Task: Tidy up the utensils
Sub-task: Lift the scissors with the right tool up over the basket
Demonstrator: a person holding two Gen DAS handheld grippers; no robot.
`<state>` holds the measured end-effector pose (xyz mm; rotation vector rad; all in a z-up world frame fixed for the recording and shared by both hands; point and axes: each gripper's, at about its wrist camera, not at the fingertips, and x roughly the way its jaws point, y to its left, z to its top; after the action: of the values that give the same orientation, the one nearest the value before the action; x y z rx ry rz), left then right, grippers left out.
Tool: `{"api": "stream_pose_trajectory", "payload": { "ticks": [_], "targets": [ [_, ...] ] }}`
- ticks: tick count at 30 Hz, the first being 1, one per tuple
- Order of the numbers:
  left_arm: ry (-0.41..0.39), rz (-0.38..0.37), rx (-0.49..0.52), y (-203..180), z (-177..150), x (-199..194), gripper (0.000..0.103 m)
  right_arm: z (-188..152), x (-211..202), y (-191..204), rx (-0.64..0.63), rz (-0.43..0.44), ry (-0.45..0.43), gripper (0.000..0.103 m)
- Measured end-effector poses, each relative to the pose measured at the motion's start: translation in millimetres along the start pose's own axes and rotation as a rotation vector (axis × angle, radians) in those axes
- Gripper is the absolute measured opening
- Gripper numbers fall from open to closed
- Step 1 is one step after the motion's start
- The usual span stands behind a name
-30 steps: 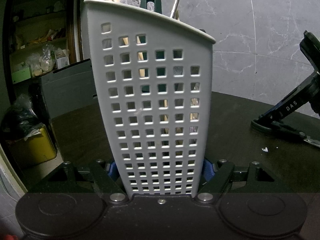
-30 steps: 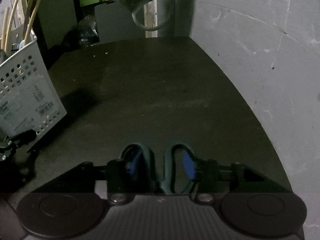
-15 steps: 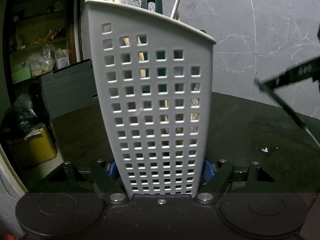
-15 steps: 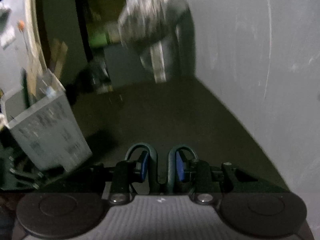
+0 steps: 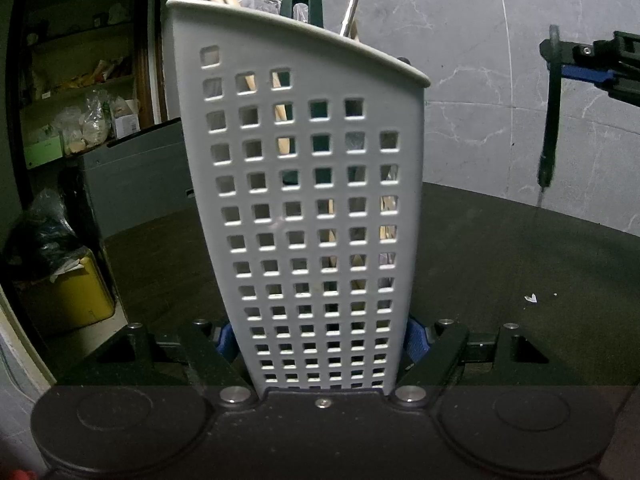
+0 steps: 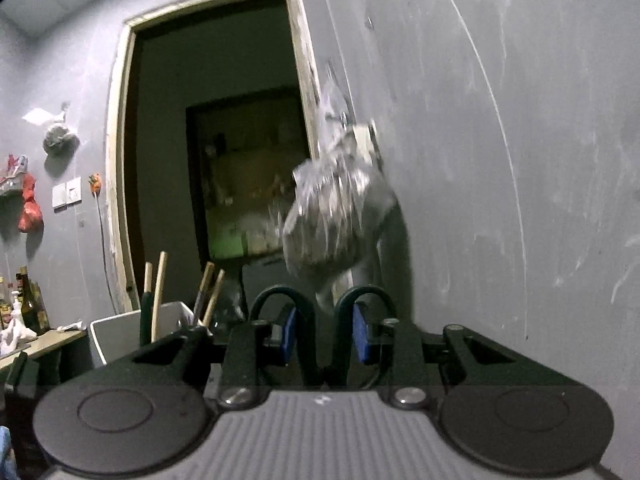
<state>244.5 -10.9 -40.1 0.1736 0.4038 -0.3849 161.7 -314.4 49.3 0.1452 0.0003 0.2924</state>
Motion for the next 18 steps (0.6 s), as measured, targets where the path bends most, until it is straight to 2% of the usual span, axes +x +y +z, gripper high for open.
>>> {"api": "stream_pose_trajectory", "payload": {
  "ticks": [2, 6, 18],
  "targets": [
    [0.001, 0.001, 0.001, -0.5, 0.2, -0.1, 0.078, -4.1, -4.6, 3.0, -0.014, -0.005, -0.039, 0.033],
    [0.001, 0.001, 0.001, -0.8, 0.3, -0.4, 0.078, -13.0, -8.3, 7.6, -0.036, -0.009, -0.057, 0.033],
    [0.003, 0.002, 0.004, -0.8, 0.5, -0.3, 0.078, -17.7, -30.7, 17.1, -0.072, -0.005, -0.053, 0.034]
  ]
}}
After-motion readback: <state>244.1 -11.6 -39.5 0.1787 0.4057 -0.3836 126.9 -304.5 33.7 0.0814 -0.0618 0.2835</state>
